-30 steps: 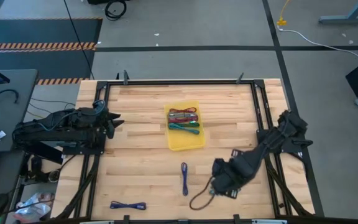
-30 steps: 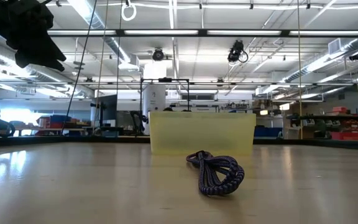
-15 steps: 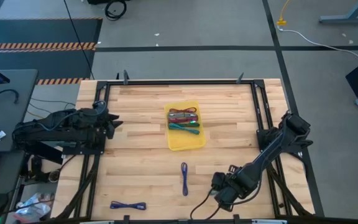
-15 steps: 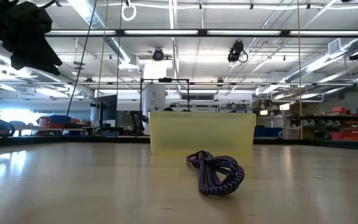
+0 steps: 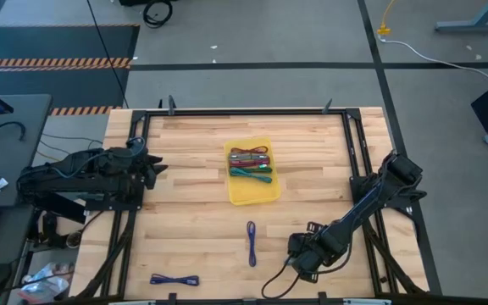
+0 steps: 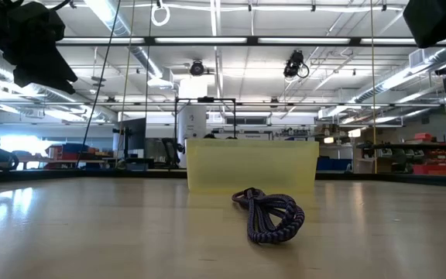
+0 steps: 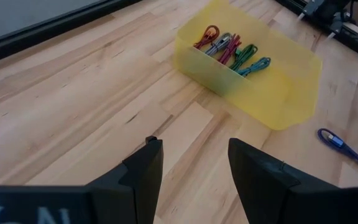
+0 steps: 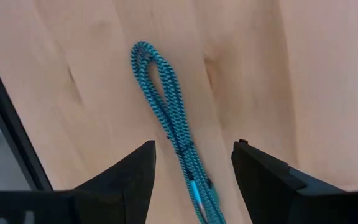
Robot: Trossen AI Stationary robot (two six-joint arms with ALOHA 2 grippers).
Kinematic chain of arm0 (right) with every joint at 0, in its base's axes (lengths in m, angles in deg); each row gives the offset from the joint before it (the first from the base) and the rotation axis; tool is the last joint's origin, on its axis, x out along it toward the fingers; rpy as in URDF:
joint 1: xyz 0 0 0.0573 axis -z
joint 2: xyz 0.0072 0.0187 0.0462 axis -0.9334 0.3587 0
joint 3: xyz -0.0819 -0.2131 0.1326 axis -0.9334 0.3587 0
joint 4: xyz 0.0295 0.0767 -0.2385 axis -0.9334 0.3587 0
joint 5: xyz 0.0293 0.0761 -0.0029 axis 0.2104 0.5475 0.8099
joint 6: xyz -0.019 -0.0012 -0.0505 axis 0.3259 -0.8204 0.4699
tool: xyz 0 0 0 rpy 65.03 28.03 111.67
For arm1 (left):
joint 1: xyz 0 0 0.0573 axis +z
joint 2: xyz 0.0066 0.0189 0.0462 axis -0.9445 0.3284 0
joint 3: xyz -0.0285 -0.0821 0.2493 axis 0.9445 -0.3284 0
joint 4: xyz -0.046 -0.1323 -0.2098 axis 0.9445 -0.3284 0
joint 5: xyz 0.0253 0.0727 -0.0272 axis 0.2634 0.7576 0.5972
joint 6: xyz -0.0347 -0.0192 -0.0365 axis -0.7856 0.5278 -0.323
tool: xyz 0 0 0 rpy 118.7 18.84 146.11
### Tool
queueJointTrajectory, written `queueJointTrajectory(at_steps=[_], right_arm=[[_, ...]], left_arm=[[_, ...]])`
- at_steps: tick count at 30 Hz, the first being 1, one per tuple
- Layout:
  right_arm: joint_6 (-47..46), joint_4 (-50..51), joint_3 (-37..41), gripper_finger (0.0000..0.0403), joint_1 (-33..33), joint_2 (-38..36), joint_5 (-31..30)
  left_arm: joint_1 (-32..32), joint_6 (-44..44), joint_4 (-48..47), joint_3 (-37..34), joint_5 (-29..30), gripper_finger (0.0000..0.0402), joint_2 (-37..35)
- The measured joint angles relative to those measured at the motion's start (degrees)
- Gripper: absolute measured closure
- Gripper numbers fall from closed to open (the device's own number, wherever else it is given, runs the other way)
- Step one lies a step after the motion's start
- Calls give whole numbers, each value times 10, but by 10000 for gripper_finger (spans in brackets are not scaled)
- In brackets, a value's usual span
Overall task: Pick and place USB-C Cables
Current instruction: Put the light blue charger cable into the yellow bin
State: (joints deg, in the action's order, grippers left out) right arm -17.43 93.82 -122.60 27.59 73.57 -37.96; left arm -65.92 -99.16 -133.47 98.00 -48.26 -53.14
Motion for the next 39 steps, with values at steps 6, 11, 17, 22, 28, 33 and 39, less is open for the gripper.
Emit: queueJointTrajectory(at_steps=[6,11,17,22,28,33,39], right_arm=[[3,-25,13,186,-1,0,1],[4,-49,33,186,-7,0,9],[-21,-71,51,186,-21,0,15],[-38,-93,74,186,-25,0,9],[-67,-151,113,188,-25,-2,7],[-97,-154,122,230,-24,-2,6],[-104,-156,123,342,-24,-1,6]], left_arm=[[0,0,0,0,0,214,0],[0,0,0,0,0,214,0],[0,0,0,0,0,214,0],[0,0,0,0,0,214,0],[0,0,0,0,0,214,0],[0,0,0,0,0,214,0],[0,0,0,0,0,214,0]])
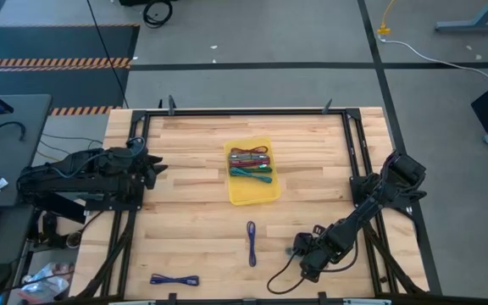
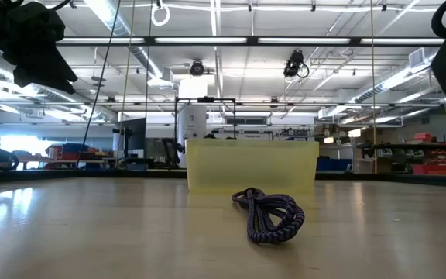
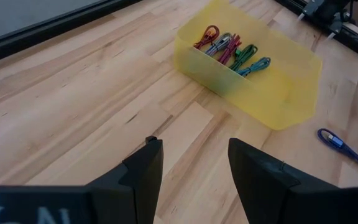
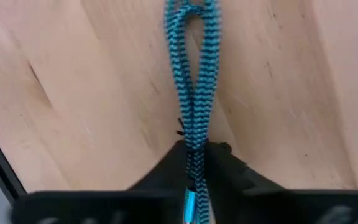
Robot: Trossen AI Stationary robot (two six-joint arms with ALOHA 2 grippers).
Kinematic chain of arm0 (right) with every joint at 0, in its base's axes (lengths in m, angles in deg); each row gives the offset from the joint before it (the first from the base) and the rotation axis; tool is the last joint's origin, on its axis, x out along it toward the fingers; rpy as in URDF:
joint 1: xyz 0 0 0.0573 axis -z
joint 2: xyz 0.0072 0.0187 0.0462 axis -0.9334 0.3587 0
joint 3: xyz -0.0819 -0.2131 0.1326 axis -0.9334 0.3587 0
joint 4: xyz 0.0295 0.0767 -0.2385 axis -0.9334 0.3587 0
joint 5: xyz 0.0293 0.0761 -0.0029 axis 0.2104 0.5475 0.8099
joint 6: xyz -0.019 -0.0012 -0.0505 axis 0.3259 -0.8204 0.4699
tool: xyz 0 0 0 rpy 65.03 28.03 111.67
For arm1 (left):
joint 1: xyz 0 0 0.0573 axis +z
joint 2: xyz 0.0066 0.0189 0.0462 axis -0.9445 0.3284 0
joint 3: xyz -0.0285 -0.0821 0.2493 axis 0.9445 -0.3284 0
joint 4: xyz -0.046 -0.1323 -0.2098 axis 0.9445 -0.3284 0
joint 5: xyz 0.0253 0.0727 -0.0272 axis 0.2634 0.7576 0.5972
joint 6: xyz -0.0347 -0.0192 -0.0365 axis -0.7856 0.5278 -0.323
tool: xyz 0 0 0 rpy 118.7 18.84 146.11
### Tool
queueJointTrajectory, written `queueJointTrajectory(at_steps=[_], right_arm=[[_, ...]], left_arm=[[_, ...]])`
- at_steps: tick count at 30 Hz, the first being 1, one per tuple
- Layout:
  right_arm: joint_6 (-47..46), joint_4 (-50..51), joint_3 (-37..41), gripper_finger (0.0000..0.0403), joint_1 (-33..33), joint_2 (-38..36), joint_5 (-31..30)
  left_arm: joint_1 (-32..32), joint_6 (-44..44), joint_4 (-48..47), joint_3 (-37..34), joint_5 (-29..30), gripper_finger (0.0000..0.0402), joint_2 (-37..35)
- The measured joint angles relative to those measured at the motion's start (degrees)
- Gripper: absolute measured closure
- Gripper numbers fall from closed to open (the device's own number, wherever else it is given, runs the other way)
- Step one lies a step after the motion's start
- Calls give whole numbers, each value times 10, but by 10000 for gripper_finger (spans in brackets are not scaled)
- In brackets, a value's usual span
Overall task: Pick and place USB-C Cables
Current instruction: Put the light blue charger cable into the yellow bin
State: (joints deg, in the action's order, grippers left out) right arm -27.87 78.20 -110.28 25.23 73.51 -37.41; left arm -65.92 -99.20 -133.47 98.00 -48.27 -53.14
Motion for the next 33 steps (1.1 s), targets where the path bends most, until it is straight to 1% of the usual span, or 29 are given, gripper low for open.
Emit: queueJointTrajectory(at_steps=[2,3,6,10,12,15,19,23,27,30,33], right_arm=[[0,-1,0,377,0,0,1],[0,-2,0,385,0,1,2],[-6,-5,0,386,4,1,7],[-19,-3,-7,386,29,-6,28],[-21,4,-18,387,47,-11,16],[11,18,-57,387,78,-35,-21],[80,104,-128,387,117,-60,-83],[176,193,-221,387,162,-90,-137],[287,265,-298,388,218,-94,-155],[378,287,-348,388,262,-98,-161],[464,289,-378,389,307,-96,-160]], left_arm=[[0,0,0,0,0,214,0],[0,0,0,0,0,214,0],[0,0,0,0,0,214,0],[0,0,0,0,0,214,0],[0,0,0,0,0,214,0],[0,0,0,0,0,214,0],[0,0,0,0,0,214,0],[0,0,0,0,0,214,0],[0,0,0,0,0,214,0],[0,0,0,0,0,214,0],[0,0,0,0,0,214,0]])
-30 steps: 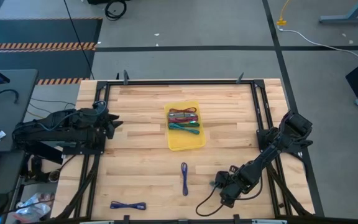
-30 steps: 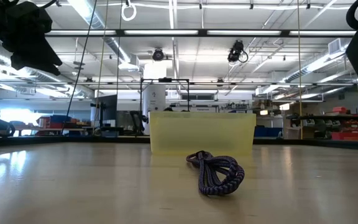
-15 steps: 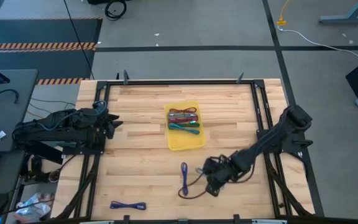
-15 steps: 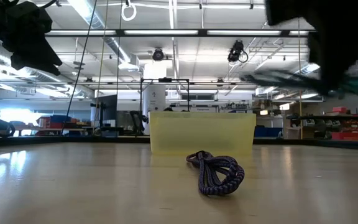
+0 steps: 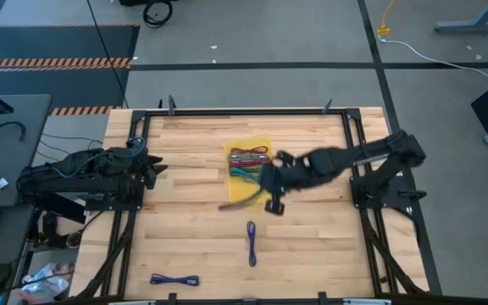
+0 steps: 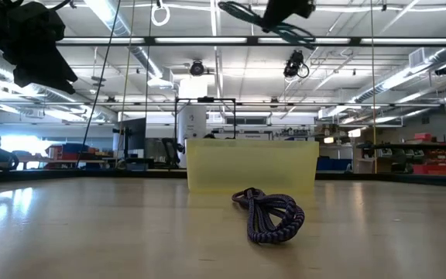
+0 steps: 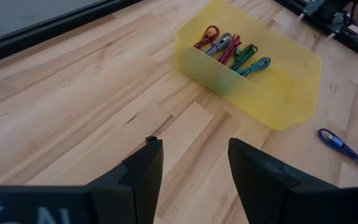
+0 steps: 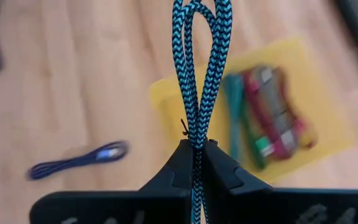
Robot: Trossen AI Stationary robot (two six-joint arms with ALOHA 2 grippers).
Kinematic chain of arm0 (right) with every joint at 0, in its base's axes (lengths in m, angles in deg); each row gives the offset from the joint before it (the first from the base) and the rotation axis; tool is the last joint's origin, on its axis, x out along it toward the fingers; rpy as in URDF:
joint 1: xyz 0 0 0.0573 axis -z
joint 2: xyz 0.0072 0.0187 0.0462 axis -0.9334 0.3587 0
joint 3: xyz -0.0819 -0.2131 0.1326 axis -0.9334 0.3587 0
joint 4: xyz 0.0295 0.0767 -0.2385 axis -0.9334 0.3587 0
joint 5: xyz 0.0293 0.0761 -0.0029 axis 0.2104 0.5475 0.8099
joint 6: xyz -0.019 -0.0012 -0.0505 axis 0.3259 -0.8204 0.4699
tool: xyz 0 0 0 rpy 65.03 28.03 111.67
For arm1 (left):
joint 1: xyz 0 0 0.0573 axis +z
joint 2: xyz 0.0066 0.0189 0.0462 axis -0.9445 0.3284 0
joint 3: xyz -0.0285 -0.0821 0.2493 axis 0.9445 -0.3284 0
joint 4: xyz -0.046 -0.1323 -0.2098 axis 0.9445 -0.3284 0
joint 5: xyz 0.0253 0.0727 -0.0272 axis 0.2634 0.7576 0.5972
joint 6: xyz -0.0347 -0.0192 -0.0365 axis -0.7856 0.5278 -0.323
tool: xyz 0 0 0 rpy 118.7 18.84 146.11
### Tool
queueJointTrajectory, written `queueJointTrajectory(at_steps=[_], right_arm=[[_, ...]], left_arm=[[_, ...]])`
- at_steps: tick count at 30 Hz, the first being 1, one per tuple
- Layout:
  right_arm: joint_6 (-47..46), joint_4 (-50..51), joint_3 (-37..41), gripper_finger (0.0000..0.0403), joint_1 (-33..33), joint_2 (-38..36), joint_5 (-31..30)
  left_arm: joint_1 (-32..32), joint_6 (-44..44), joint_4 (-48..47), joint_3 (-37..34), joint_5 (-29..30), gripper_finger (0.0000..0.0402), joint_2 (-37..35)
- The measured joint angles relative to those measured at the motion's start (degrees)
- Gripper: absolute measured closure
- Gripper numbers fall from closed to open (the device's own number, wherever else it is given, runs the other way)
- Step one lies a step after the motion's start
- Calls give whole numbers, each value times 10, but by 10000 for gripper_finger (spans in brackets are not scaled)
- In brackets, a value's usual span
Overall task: Pick and place USB-C Cables
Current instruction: Put the light blue charger cable into the yellow bin
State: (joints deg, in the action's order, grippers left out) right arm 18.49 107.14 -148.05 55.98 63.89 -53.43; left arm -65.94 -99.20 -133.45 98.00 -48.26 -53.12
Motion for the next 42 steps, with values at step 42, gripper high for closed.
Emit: queueJointTrajectory(at_steps=[42], right_arm=[[232,-89,81,389,191,181,287]], left_arm=[[0,1,0,0,0,214,-1]])
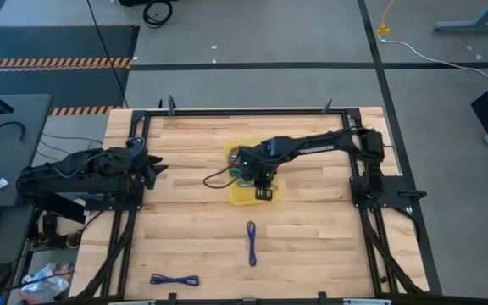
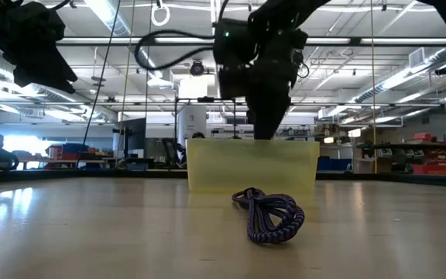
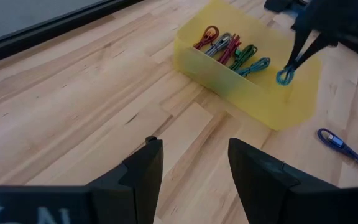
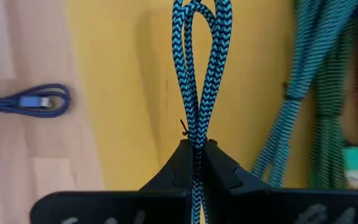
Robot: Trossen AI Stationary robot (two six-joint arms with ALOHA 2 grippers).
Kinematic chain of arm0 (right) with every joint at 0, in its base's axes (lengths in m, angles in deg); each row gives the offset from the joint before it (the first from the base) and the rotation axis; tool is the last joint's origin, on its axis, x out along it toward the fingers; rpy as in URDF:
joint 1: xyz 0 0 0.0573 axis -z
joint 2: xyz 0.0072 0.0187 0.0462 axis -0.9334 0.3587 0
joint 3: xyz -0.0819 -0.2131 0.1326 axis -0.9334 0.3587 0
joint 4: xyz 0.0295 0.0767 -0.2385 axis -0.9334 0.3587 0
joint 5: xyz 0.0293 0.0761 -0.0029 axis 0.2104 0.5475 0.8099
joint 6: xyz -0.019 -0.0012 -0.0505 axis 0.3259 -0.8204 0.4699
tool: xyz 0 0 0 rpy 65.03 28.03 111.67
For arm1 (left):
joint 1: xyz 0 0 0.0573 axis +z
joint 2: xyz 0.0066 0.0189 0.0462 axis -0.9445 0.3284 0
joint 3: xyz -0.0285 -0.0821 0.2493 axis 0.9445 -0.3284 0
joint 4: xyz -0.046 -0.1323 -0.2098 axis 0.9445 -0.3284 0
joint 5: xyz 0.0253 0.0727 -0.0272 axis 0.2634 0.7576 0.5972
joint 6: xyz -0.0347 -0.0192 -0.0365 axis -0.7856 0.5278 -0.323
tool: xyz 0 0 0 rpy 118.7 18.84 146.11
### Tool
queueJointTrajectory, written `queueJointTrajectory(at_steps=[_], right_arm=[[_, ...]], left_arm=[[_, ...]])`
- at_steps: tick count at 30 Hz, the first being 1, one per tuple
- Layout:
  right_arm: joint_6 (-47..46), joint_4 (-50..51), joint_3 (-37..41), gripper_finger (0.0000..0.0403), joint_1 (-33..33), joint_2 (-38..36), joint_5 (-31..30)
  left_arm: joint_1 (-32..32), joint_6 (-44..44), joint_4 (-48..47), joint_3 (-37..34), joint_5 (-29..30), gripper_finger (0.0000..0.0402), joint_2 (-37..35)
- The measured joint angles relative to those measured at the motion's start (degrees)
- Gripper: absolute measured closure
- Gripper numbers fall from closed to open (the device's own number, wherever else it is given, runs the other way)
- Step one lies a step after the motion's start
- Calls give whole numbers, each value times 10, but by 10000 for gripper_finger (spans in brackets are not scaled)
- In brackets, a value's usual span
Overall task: Pick and place USB-C Cables
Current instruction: Put the light blue charger cable into the yellow bin
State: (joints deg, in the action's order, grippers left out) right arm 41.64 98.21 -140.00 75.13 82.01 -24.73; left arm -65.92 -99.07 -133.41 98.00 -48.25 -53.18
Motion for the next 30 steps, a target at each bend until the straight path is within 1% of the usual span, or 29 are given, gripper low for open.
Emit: queueJointTrajectory(at_steps=[4,9,13,18,25,30], right_arm=[[6,-6,0,389,-1,30,1],[13,-13,1,389,0,42,-5],[17,-20,1,389,0,37,-38],[29,-20,0,390,0,35,-55],[64,-20,0,390,0,36,-147],[76,-20,0,390,0,35,-151]], left_arm=[[0,0,0,0,0,214,0],[0,0,0,0,0,214,0],[0,0,0,0,0,214,0],[0,0,0,0,0,214,0],[0,0,0,0,0,214,0],[0,-1,0,0,5,214,0]])
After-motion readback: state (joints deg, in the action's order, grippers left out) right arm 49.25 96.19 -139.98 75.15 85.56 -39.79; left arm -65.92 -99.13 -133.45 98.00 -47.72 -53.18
